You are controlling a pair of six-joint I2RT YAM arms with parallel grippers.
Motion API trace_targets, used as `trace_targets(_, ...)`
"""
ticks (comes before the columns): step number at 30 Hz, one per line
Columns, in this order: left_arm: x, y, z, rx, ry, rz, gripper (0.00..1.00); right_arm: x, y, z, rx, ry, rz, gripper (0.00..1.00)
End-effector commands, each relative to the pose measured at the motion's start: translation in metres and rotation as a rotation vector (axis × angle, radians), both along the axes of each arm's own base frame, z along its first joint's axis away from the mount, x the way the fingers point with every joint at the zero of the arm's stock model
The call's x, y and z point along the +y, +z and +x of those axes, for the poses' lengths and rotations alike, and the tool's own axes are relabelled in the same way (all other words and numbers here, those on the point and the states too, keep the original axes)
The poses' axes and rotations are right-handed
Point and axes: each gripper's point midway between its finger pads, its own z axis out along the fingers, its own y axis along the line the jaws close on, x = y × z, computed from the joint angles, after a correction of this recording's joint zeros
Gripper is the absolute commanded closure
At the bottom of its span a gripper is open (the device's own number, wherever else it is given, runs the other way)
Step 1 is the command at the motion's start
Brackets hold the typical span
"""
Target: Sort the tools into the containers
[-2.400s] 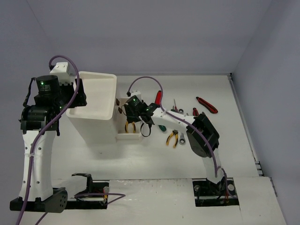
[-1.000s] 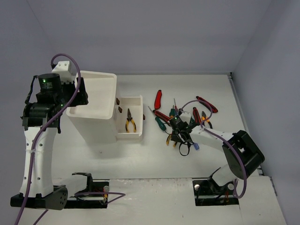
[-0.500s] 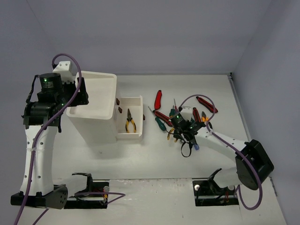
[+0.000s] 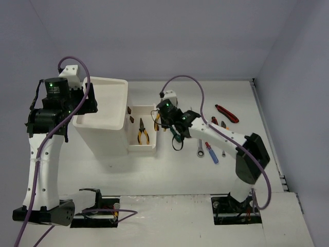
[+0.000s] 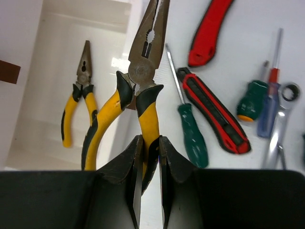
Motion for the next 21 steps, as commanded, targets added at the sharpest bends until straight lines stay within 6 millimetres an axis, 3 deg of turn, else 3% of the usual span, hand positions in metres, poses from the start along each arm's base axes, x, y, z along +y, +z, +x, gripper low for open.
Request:
trace_targets(1,0.001,0.025,0.0,-0.091,0.013,-0.001,0.28,0.061,0.027,0.026,-0.067,0.108,0.083,1.0)
trace_targets(7,0.002,0.027,-0.005,-0.099,0.015,0.0,0.28,0.103,0.0,0.042,-0.04,0.155,0.071,1.0)
trace_targets(12,0.001,0.024,-0.007,-0.094,0.012,-0.004,0.28,0.123,-0.011,0.045,-0.02,0.18,0.088,0.95)
trace_targets(17,0.0,0.023,-0.009,-0.092,0.01,-0.007,0.28,0.127,-0.018,0.044,-0.001,0.185,0.093,0.7)
trace_targets(21,-0.001,0.025,-0.008,-0.098,0.008,-0.016,0.28,0.109,-0.005,0.046,-0.023,0.161,0.087,0.57)
